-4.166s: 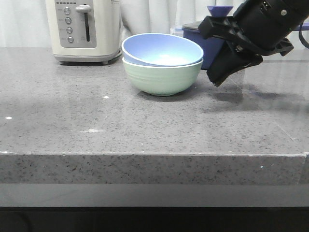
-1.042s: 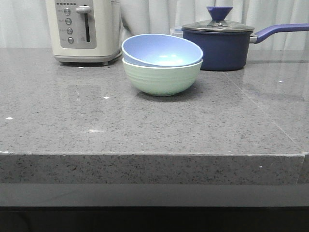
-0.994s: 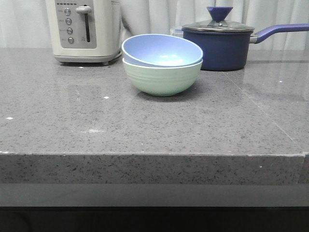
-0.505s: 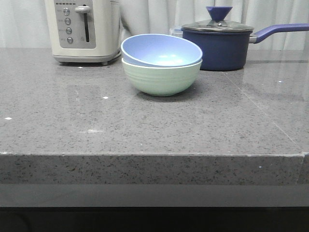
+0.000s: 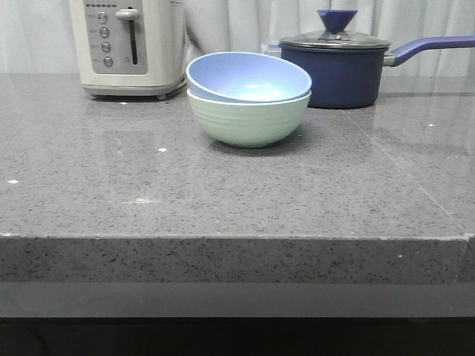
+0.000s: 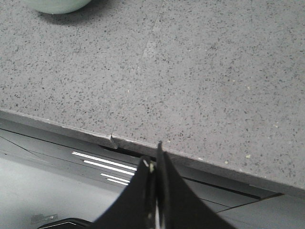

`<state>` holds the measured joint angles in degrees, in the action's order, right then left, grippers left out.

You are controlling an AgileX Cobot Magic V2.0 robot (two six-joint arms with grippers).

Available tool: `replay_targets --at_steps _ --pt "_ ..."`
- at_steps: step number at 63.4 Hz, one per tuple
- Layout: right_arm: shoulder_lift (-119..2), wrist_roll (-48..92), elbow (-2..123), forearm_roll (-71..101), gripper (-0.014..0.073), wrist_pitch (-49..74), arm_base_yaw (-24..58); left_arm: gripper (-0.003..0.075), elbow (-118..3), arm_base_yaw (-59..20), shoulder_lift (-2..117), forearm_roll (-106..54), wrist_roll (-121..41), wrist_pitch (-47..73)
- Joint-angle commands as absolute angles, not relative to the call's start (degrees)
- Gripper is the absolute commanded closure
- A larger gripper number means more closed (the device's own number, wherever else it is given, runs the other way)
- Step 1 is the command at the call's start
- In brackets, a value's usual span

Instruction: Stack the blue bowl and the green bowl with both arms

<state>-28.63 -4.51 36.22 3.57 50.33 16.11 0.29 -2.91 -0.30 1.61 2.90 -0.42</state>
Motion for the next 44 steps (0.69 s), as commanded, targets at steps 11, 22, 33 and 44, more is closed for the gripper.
replay_targets --at_steps 11,22,33,44 --pt "-28.7 -4.2 37.6 3.0 0.0648 47.0 16.1 0.074 0.5 -3.4 -1.2 1.4 3.5 -5.4" --pt "-28.2 -4.2 37.5 2.8 0.0648 46.9 16.0 0.074 0.5 -3.4 -1.2 1.4 3.5 -5.4" --pt "-19.5 -4.2 31.4 -2.2 0.0648 36.2 9.8 0.074 0.5 -3.4 -1.2 1.4 3.5 -5.4" --pt "-7.1 -2.2 15.4 -5.4 0.0652 15.6 5.6 0.074 0.5 -3.4 -1.2 1.4 3.5 -5.4"
